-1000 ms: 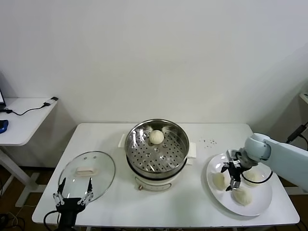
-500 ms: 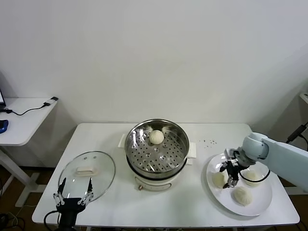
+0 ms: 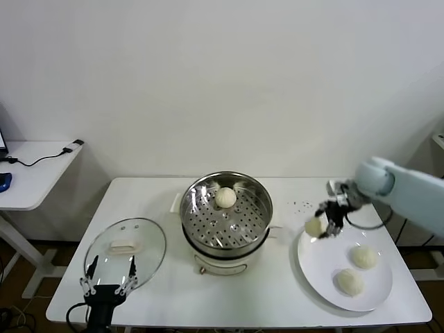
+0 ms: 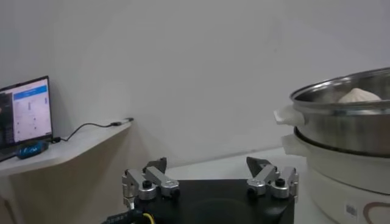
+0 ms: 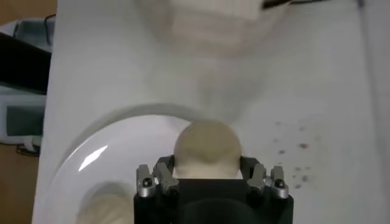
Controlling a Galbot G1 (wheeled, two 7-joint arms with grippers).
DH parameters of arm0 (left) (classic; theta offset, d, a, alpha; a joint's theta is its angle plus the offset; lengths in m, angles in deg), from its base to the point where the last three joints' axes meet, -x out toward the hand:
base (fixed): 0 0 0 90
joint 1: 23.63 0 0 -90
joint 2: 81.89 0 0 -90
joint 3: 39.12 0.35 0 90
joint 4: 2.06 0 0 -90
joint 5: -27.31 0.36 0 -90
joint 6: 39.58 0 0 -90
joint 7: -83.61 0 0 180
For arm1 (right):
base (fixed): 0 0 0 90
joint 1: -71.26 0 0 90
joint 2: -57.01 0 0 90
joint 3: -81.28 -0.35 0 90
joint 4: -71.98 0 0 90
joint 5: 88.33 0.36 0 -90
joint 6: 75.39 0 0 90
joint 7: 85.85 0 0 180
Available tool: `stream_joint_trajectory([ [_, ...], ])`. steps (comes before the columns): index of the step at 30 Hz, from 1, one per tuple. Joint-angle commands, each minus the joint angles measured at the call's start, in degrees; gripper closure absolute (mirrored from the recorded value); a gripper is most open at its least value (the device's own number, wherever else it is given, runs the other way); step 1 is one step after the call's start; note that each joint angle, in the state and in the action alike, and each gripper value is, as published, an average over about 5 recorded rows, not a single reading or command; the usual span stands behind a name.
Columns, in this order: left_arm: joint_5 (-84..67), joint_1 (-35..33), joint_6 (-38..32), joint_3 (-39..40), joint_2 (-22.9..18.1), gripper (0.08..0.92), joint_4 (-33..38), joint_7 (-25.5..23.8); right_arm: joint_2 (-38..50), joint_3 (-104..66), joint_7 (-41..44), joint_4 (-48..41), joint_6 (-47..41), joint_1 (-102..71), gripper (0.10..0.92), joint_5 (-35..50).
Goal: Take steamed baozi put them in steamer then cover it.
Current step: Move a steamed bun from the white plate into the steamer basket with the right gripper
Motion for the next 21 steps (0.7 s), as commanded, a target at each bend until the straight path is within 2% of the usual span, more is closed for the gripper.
stream_joint_trajectory([
  [1,0.0,0.0,0.0,0.2,0.0,0.177,0.1,0.0,-14.5,13.0,0.3,-4.4,-0.2,22.8,0.338,16.4],
  [9,0.1,-0.4,-0.4,0.8,0.1,0.177,0.1,-0.1,-27.4,13.9,-1.7,-6.3,-2.6,22.7,0.338,24.0],
  [21,0.2,-0.2,-0.6,0.6,0.5,0.177,-0.3,-0.2,-40.3,11.4,-6.2,-8.1,-6.0,11.6,0.338,22.7],
])
